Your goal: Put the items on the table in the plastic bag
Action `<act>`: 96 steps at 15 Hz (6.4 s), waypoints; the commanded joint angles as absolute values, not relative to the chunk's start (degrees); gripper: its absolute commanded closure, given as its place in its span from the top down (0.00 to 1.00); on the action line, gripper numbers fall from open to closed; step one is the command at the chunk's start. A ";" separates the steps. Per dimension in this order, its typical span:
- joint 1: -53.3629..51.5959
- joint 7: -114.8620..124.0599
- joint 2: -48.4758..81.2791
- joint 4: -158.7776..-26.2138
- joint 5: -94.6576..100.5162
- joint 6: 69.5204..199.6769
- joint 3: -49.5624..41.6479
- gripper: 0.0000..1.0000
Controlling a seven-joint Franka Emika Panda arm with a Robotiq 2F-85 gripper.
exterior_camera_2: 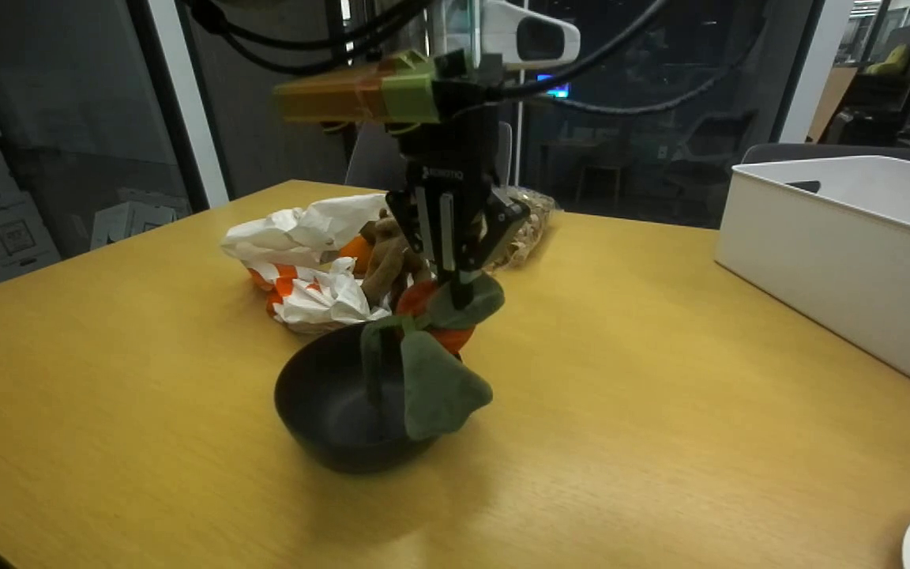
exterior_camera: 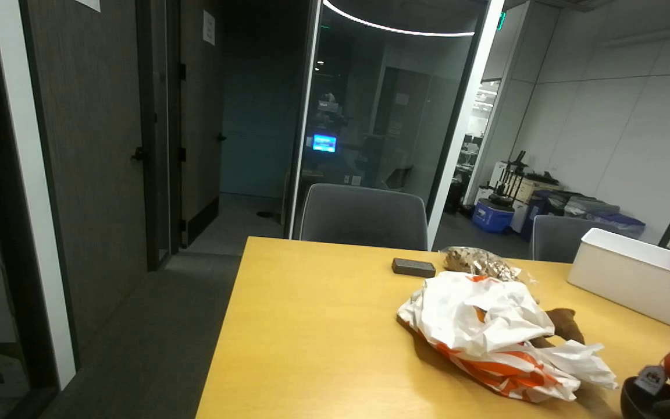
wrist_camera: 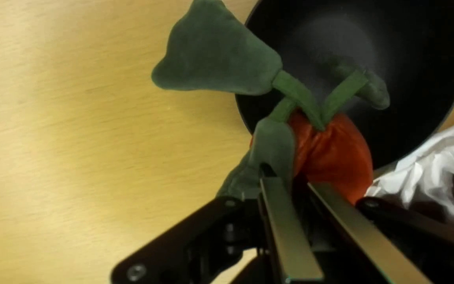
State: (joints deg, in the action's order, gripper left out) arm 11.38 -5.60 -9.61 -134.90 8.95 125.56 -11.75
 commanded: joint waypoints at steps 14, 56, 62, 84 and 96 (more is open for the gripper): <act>6.33 10.75 -14.26 -135.71 5.79 144.29 1.09 0.12; -0.33 23.61 4.36 -120.07 10.85 115.84 -1.04 1.00; -0.62 38.31 10.02 -118.36 5.67 122.28 -2.19 1.00; 0.31 38.57 18.29 -114.17 2.84 114.78 -4.70 0.58; 0.78 38.47 16.69 -112.56 3.43 110.61 -6.76 0.07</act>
State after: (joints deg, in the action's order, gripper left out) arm 0.53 38.68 18.22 -113.65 3.15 112.66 -5.74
